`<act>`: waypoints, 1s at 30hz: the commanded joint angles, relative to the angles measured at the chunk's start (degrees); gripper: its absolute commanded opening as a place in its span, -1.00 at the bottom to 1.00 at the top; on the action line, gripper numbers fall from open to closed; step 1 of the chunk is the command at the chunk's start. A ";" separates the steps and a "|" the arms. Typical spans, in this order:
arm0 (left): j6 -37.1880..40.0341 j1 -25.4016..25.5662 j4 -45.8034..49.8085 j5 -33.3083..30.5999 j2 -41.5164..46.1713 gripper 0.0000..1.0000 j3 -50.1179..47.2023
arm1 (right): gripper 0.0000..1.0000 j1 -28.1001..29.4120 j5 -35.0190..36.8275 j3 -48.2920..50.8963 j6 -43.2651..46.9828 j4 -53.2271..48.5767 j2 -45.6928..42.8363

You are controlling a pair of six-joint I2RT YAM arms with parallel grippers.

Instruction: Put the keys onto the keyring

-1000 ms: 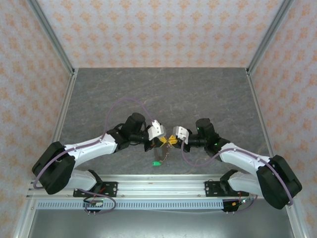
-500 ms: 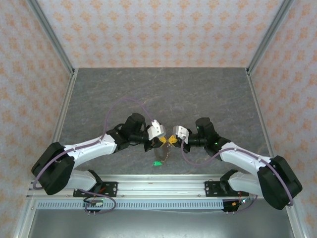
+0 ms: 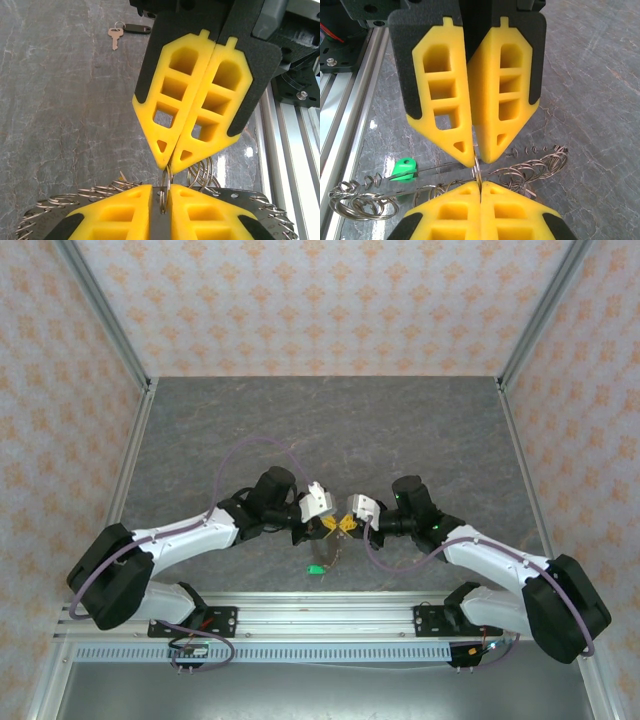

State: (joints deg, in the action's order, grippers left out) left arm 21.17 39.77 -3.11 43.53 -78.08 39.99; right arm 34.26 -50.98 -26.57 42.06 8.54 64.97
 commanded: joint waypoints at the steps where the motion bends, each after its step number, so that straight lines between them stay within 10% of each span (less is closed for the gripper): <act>1: 2.09 0.22 2.76 1.38 -0.49 -0.68 2.14 | -1.00 0.61 -0.96 -1.60 0.23 1.62 -1.11; 30: 1.40 0.29 1.83 0.72 -0.61 -1.00 2.20 | -0.84 1.61 6.39 1.56 -5.13 6.88 -3.65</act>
State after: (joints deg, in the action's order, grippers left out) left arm 22.68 39.77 0.16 44.86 -80.09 42.06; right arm 35.51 -47.72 -26.04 38.83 9.61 64.03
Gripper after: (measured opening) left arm 0.040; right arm 0.062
